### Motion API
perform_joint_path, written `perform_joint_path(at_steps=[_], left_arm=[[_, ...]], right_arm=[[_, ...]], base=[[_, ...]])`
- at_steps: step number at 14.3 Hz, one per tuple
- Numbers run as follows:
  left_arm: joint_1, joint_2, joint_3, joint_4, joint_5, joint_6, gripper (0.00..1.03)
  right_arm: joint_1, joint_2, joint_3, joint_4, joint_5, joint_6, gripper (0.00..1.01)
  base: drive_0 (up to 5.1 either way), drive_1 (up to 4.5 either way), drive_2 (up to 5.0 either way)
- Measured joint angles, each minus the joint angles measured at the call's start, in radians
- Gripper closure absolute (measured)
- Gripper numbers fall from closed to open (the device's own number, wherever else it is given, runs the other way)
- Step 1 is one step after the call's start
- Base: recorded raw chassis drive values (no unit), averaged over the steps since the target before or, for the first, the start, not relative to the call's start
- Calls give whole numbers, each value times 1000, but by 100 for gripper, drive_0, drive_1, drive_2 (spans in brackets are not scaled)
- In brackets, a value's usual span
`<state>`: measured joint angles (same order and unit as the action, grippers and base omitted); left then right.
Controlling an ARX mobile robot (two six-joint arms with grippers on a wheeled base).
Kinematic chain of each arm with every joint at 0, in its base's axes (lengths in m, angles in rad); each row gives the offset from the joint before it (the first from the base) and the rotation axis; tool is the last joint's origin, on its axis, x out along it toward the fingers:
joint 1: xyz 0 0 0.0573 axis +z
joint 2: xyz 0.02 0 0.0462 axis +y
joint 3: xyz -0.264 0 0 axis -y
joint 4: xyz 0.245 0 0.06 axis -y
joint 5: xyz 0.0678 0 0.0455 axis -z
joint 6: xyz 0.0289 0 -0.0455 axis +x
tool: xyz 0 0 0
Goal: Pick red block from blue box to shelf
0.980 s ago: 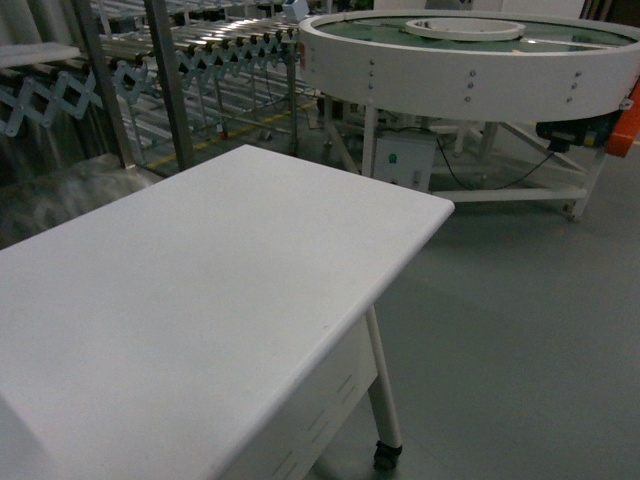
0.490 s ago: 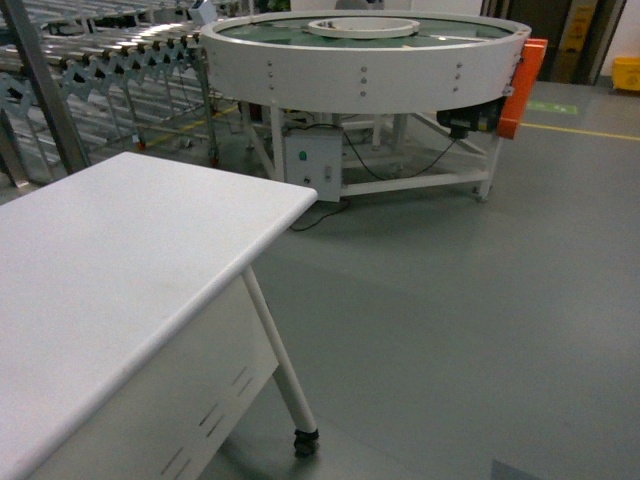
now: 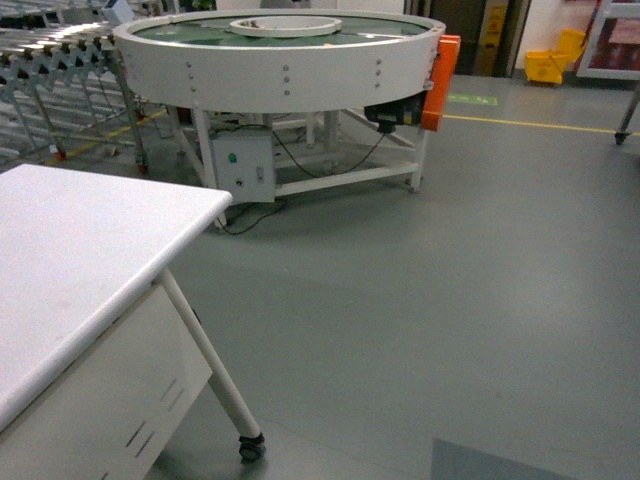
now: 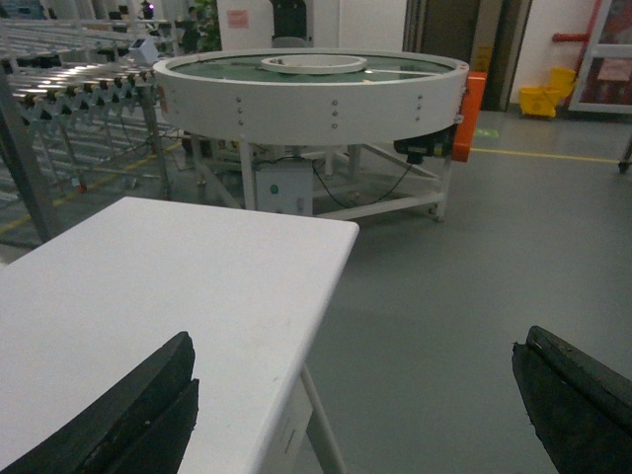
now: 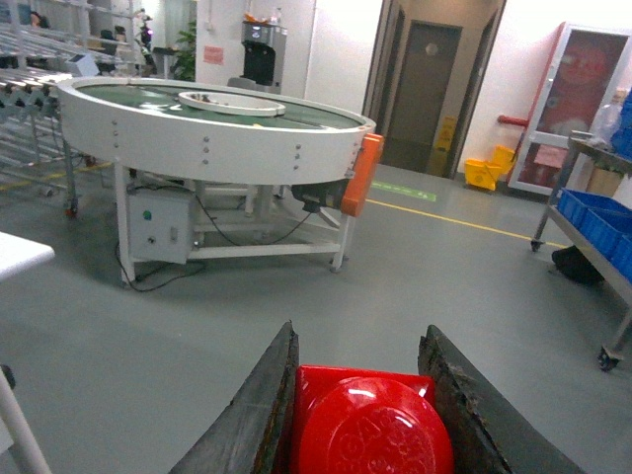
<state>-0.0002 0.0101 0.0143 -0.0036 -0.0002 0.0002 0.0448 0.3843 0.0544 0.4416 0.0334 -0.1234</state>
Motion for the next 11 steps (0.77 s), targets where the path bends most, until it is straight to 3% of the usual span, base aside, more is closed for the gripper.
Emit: perform_joint_path(at_steps=[4, 11], left_arm=[[0, 0, 0, 0, 0, 0, 5], [0, 0, 0, 0, 0, 0, 5]], right_arm=[[0, 0, 0, 0, 0, 0, 72], [0, 0, 0, 0, 0, 0, 72]], base=[[-170, -170, -170], [-169, 178, -516]])
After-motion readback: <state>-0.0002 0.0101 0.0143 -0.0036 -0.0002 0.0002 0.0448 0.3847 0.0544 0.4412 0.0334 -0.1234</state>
